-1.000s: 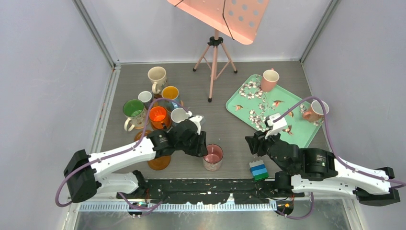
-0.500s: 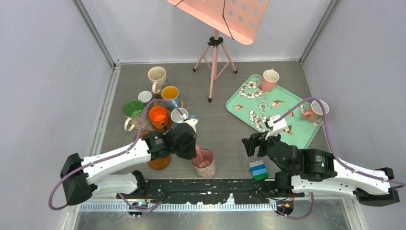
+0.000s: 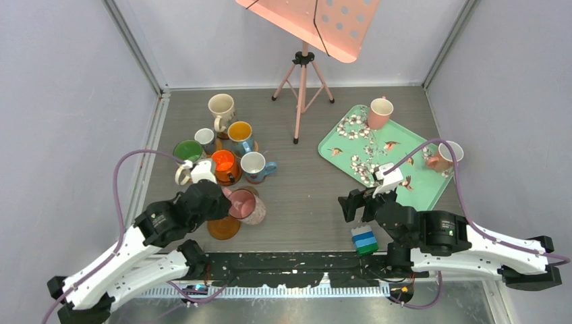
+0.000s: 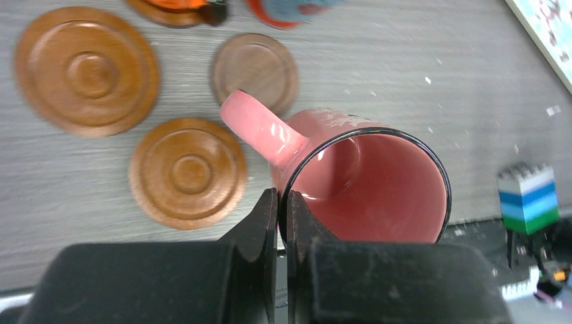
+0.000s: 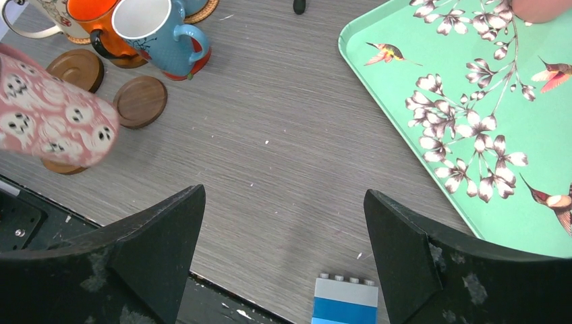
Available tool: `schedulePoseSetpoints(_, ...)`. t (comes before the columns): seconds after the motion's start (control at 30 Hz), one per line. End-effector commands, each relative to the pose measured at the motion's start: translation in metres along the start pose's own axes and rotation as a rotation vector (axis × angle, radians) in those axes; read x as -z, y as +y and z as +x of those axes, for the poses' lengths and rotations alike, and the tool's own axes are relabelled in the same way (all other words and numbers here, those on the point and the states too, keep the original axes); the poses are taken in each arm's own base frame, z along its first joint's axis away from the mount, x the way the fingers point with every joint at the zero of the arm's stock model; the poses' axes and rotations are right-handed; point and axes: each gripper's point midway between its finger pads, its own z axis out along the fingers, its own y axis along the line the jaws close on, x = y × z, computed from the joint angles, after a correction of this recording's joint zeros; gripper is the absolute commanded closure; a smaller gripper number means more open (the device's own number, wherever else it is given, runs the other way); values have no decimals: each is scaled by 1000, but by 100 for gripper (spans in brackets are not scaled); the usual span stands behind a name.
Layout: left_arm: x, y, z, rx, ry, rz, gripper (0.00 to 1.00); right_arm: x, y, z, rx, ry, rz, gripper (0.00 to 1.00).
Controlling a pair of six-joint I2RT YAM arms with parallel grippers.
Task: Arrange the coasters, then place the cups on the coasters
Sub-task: Pick up the cup at the corner of the board, then place the cup on the coaster.
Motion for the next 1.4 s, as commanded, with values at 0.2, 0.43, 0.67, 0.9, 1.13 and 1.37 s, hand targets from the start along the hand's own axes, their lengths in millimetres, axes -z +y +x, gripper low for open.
schedulePoseSetpoints(0.2,29,70,-51,356,-247,-293,100,0,-6,-6,-33,-31,34,5)
schedulePoseSetpoints(0.43,53,120,-39,610,-309,-575,100,1,-10,-3,-29,-25,49,5)
schedulePoseSetpoints(0.67,47,130,-45,777,-347,-621,100,2,-12,-2,-24,-21,51,5)
schedulePoseSetpoints(0.9,28,138,-60,835,-374,-645,100,5,-16,1,-39,-12,49,5)
schedulePoseSetpoints(1.13,2,142,-65,844,-368,-657,100,9,-19,-3,-57,-23,45,5)
schedulePoseSetpoints(1.37,-6,153,-63,823,-357,-734,100,10,-22,-3,-58,-28,53,5)
